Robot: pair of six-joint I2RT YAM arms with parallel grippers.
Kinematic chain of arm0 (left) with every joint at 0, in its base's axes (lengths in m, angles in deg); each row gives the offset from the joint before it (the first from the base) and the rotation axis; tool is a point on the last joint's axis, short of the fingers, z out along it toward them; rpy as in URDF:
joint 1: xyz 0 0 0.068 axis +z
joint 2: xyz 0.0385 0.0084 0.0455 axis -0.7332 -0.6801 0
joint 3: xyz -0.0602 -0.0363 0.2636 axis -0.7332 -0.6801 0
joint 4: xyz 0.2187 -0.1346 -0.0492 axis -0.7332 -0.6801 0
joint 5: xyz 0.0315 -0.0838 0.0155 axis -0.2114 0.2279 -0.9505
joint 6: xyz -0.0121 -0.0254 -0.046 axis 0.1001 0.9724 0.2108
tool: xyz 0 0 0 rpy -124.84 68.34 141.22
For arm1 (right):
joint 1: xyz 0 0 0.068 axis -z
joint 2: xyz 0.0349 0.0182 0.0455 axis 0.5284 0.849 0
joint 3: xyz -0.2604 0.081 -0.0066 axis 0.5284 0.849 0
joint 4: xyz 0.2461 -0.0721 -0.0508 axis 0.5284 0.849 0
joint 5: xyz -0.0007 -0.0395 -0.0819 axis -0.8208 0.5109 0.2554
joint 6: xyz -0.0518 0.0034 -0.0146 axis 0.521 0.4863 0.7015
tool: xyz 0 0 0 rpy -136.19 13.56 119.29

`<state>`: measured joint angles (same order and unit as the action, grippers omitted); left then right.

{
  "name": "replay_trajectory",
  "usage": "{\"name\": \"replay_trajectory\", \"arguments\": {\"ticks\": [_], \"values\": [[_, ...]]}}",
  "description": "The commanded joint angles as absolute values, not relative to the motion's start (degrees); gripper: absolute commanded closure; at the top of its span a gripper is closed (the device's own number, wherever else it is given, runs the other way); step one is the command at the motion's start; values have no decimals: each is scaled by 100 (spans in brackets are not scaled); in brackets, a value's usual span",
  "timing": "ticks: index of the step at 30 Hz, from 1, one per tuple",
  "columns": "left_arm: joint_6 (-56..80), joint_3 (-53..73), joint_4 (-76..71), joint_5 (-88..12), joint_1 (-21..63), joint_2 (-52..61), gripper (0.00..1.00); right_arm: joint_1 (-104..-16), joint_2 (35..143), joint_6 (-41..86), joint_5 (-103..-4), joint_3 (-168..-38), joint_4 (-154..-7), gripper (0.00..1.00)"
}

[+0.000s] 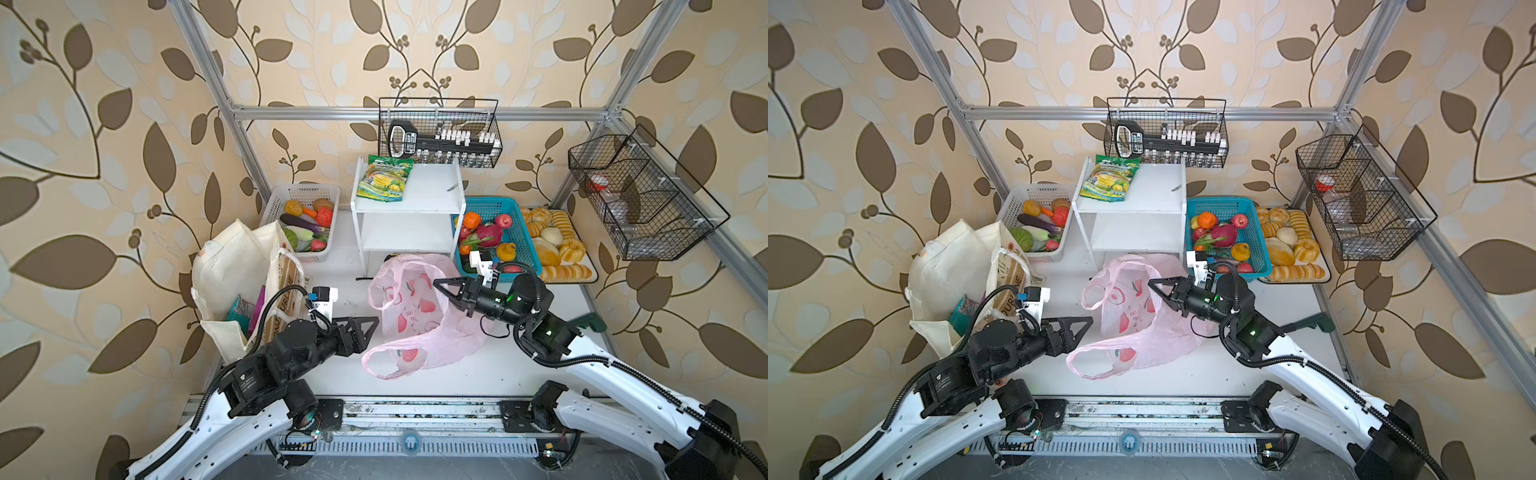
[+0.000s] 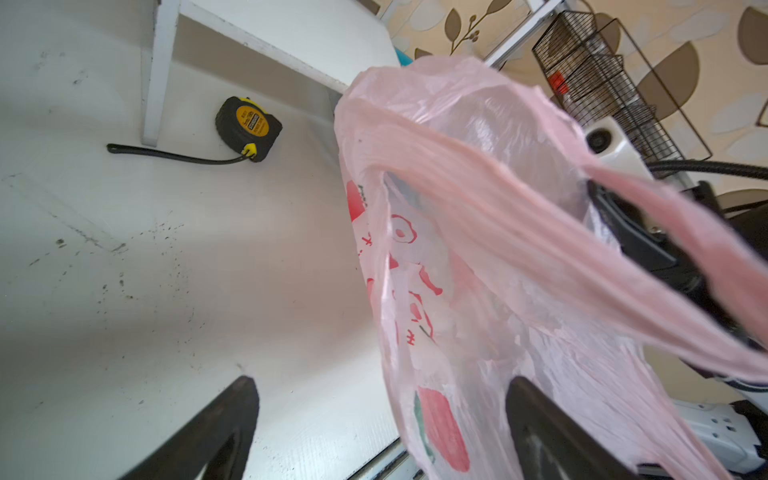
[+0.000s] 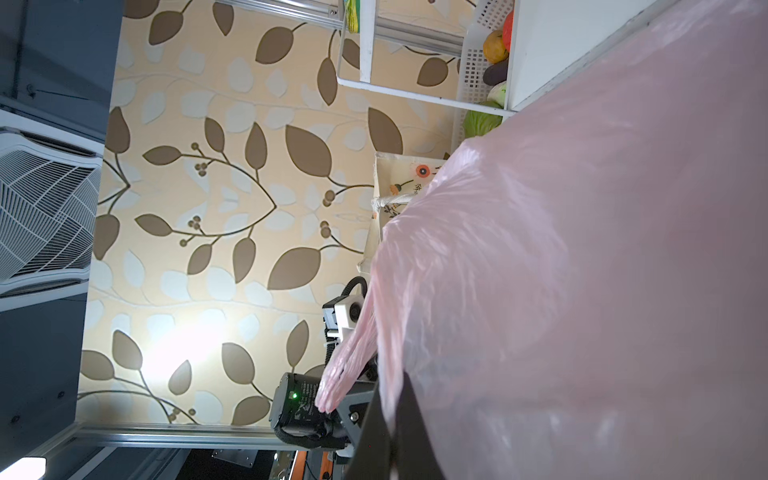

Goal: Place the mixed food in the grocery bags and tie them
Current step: 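Hold the pink bag open between both grippers above the table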

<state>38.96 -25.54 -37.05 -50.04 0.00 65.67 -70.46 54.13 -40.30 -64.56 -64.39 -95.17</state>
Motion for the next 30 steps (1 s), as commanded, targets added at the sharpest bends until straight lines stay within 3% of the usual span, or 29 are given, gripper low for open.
{"name": "replay_trajectory", "arguments": {"ticks": [1,7,16,22,24,30], "values": [[3957,-2604,-3111,-4807,13,6431,5,-6998,5302,-4476,-6330,-6256,-9942,100],[3804,-2747,-2399,-4231,13,5673,6,-6984,5291,-4649,-6290,-6291,-10122,100],[3964,-2979,-2049,-4873,13,5313,17,-6970,5200,-4934,-6283,-6223,-10410,100],[4066,-3000,-1648,-4659,13,5547,73,-6941,5111,-4903,-6251,-6145,-10369,100],[3963,-2781,-1959,-4881,13,5732,97,-6889,5056,-4802,-6248,-5986,-10355,100],[3384,-1502,-3589,-5495,13,5682,100,-6845,4990,-3892,-6254,-6021,-9078,100]]}}
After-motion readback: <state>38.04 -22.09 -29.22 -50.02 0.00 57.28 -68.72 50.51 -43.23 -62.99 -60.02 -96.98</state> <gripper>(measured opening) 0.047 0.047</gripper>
